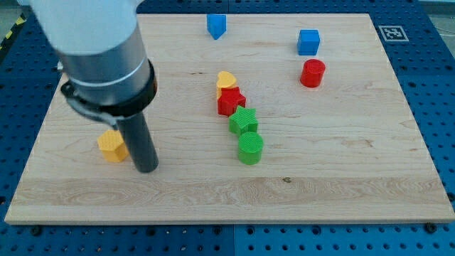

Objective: Place the yellow hexagon parallel to the yellow heart

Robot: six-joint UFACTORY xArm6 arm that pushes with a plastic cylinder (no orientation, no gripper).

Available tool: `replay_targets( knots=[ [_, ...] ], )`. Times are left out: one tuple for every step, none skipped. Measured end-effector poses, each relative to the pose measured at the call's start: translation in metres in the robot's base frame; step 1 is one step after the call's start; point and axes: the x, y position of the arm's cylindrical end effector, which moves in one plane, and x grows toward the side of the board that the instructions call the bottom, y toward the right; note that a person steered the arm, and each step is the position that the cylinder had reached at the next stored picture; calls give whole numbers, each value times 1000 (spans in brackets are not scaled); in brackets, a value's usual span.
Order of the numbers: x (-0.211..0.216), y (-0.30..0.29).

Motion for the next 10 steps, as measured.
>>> replay_targets(
  knots=[
    [10,-31],
    [7,-83],
    [-15,-95],
    [-16,-61],
    [-43,-41],
    [-60,-34],
    [-87,-18],
    [-91,-19],
    [-58,-25],
    [-93,22]
  ],
)
